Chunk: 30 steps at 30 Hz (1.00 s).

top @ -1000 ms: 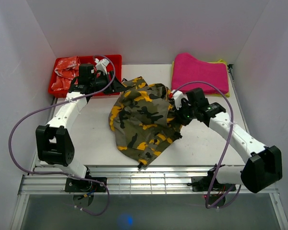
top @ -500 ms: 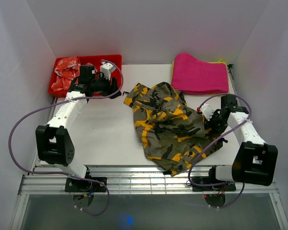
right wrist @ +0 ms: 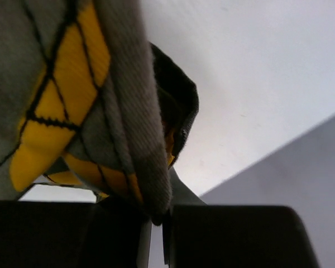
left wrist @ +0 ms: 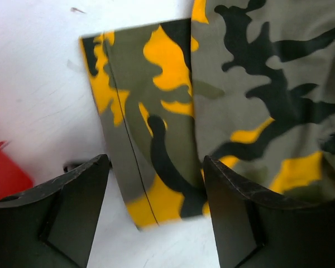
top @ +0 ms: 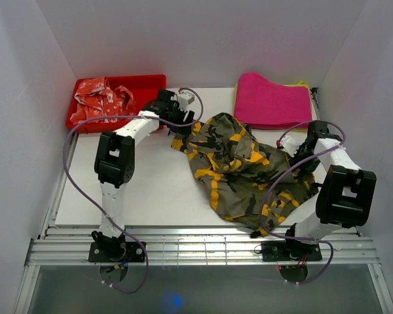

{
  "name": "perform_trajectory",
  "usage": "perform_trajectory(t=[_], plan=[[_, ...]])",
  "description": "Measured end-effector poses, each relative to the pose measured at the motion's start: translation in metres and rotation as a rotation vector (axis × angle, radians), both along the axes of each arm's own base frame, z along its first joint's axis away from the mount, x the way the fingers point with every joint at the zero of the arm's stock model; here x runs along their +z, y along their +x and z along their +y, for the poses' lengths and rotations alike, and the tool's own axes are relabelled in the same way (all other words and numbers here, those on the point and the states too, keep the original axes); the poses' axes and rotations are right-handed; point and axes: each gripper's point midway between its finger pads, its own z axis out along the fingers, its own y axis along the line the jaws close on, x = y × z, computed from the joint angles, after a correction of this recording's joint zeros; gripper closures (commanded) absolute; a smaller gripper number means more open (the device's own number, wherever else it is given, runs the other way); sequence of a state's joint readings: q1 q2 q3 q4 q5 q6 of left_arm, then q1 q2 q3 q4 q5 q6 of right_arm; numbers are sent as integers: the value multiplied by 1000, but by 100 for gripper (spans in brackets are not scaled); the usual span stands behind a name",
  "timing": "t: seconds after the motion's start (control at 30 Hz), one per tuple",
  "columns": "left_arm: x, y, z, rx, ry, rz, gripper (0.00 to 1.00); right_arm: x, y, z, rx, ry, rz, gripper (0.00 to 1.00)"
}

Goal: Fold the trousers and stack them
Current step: Flatten the trousers out

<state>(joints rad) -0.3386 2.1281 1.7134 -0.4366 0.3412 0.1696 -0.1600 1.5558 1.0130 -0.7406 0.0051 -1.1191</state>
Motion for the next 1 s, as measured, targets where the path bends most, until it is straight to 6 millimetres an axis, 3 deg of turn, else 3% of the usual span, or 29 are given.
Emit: perform_trajectory(t=[0.1,0.23,0.33,0.37,0.47,0.5,0.53,0.67,0.77,0.9,1.0], plan=[[-29,-2,-17,-15,56,24,20,16,19,-26,-28,-74,-72,92],[-57,-8,-34,-30,127,32,20,29,31,-42,-45,-129,-121,92],[-58,-12,-41,-49,143,25,38,33,34,-45,-47,-144,-128,92],[-60,-13,-40,-51,151,23,58,34,35,-46,-48,-147,-130,92],[-63,-19,-30,-54,181,12,81,37,38,-47,-48,-153,-135,92],[-64,-25,-22,-53,191,14,94,39,39,-47,-49,-156,-138,92],[-62,-35,-14,-51,199,28,99,40,40,-48,-49,-157,-142,92],[-63,-91,38,-41,248,130,100,45,46,-49,-50,-160,-156,92],[-61,-123,103,39,275,212,100,41,47,-48,-49,-155,-146,92],[-42,-139,189,184,314,220,100,30,46,-46,-48,-141,-112,92],[-22,-138,232,257,338,176,100,22,46,-42,-40,-135,-92,92]])
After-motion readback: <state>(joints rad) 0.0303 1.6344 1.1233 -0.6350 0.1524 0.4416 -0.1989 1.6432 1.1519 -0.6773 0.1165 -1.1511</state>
